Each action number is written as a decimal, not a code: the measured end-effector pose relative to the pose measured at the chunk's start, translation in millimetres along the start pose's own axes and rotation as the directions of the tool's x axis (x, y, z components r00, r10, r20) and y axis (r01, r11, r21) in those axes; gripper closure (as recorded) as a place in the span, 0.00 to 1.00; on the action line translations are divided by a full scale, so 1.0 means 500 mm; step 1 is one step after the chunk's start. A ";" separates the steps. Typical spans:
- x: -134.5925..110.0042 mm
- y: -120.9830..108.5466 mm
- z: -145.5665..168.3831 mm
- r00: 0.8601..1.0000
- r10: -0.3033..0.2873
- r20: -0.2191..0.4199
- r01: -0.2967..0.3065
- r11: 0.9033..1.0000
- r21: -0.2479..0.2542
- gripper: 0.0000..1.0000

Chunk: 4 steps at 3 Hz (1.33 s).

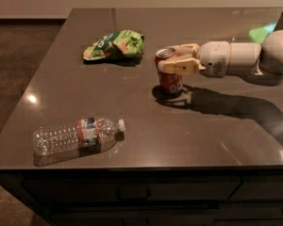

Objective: Place coke can upright

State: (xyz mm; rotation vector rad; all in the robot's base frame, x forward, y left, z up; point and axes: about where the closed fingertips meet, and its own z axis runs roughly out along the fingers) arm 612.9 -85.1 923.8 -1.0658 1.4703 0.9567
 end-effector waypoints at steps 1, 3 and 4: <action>0.006 -0.003 0.003 0.997 0.020 0.076 -0.018 0.999 -0.026 0.43; 0.008 -0.001 0.006 0.992 0.035 0.124 -0.030 0.999 -0.044 0.00; 0.008 -0.001 0.006 0.992 0.035 0.124 -0.030 0.999 -0.044 0.00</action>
Offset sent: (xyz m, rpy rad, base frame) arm 0.0014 -0.0102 -0.0079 0.1878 0.0010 0.0249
